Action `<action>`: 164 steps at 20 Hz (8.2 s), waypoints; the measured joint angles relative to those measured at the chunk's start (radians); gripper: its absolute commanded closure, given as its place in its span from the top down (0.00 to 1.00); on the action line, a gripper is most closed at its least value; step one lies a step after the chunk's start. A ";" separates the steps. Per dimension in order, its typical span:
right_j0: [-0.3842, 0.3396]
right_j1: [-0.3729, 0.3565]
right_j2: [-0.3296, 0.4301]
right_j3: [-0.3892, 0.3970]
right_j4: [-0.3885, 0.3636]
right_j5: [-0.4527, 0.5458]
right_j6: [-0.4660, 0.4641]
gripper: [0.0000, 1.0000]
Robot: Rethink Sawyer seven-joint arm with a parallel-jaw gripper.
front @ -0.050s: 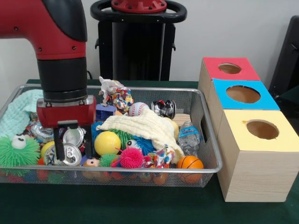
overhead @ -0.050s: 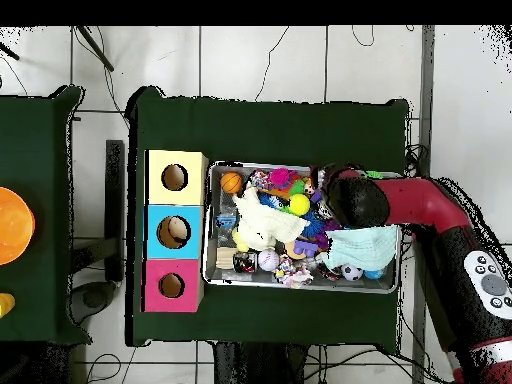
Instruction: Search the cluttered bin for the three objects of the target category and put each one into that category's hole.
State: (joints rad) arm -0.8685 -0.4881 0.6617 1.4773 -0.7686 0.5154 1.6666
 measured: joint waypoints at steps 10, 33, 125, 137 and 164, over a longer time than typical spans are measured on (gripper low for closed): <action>0.089 0.012 -0.084 0.003 -0.035 -0.076 0.000 1.00; 0.172 0.013 -0.246 0.003 0.036 -0.077 0.000 1.00; 0.390 0.120 -0.588 -0.093 0.564 -0.115 0.001 1.00; 0.430 0.123 -0.645 -0.063 0.631 -0.181 0.001 1.00; 0.426 0.125 -0.672 -0.018 0.679 -0.303 0.001 0.00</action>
State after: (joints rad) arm -0.4430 -0.3626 -0.0102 1.4596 -0.0897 0.2127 1.6674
